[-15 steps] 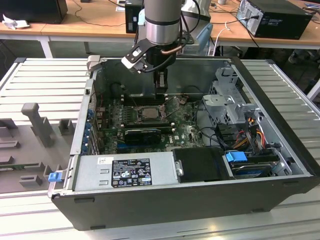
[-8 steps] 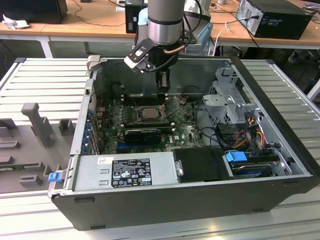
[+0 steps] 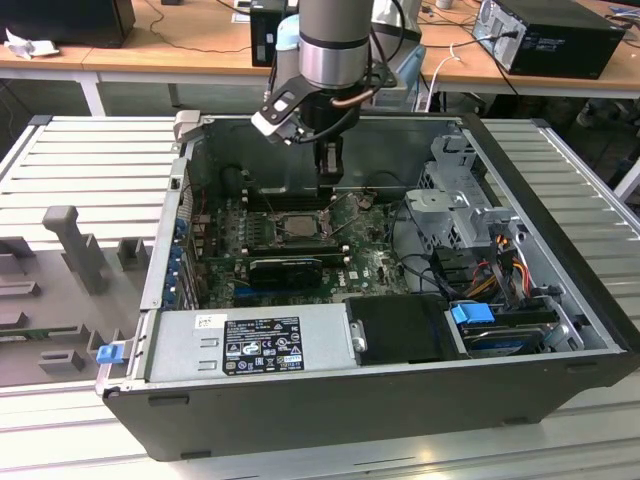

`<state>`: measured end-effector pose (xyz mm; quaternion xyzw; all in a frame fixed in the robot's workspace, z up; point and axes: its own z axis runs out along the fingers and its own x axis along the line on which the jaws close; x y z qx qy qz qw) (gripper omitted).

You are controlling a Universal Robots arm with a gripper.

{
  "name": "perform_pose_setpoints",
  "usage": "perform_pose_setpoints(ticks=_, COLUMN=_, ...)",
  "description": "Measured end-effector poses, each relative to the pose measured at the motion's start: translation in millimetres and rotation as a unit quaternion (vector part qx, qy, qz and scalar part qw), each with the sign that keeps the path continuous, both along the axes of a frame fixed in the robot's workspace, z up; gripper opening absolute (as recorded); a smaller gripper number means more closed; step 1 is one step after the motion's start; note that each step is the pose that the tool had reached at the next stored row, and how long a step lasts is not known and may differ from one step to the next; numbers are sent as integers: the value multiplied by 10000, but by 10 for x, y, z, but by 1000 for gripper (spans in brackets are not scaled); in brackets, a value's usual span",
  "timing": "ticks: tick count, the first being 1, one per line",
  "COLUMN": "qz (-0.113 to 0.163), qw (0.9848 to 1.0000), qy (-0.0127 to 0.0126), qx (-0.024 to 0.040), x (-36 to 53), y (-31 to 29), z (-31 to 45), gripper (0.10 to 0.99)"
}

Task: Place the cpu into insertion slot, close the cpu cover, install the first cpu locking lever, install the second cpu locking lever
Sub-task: 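Close the cpu cover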

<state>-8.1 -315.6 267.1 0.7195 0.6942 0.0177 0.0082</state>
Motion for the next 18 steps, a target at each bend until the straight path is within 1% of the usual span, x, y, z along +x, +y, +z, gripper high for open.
perform_pose_setpoints(ticks=18, qz=0, qw=10000, qy=6, qx=0, x=71, y=0, z=4, gripper=106)
